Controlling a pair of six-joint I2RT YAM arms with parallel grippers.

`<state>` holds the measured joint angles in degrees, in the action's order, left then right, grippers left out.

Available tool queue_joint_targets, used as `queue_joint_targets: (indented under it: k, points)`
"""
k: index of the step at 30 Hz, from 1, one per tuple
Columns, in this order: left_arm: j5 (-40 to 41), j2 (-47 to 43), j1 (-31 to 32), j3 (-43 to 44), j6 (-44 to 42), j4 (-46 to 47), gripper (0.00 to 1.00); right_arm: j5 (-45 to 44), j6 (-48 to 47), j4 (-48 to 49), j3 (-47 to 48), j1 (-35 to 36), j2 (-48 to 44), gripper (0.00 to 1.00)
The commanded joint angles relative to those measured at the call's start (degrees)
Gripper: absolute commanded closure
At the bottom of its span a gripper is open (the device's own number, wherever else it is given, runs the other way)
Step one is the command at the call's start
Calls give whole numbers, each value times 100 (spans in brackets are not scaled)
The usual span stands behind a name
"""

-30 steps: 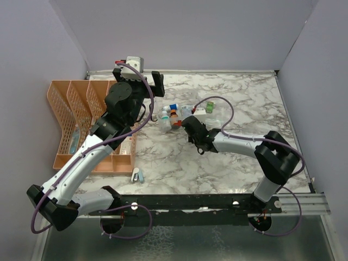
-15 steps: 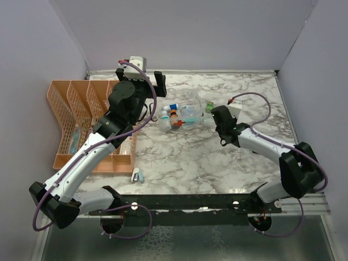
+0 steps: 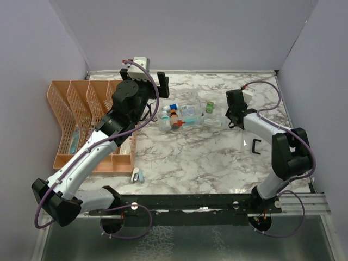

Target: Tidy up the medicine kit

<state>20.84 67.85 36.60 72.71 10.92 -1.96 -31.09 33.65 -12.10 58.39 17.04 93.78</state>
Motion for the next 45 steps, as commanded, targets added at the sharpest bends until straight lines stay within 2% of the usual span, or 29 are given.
queue_joint_targets:
  k: [1, 5, 18, 26, 45]
  points:
    - [-148, 63, 14, 125, 132, -56, 1, 571, -196, 352, 329, -183, 312, 72]
    - [-175, 120, 14, 151, 186, -71, 1, 891, -352, 403, 495, -244, 545, 72]
    - [-186, 237, 14, 191, 199, -81, 1, 964, -445, 386, 792, -452, 1014, 72]
    - [-194, 259, 16, 185, 229, -96, 1, 1353, -755, 515, 889, -505, 1187, 72]
    - [-238, 238, 14, 138, 273, -87, 1, 1176, -859, 344, 846, -500, 1237, 70]
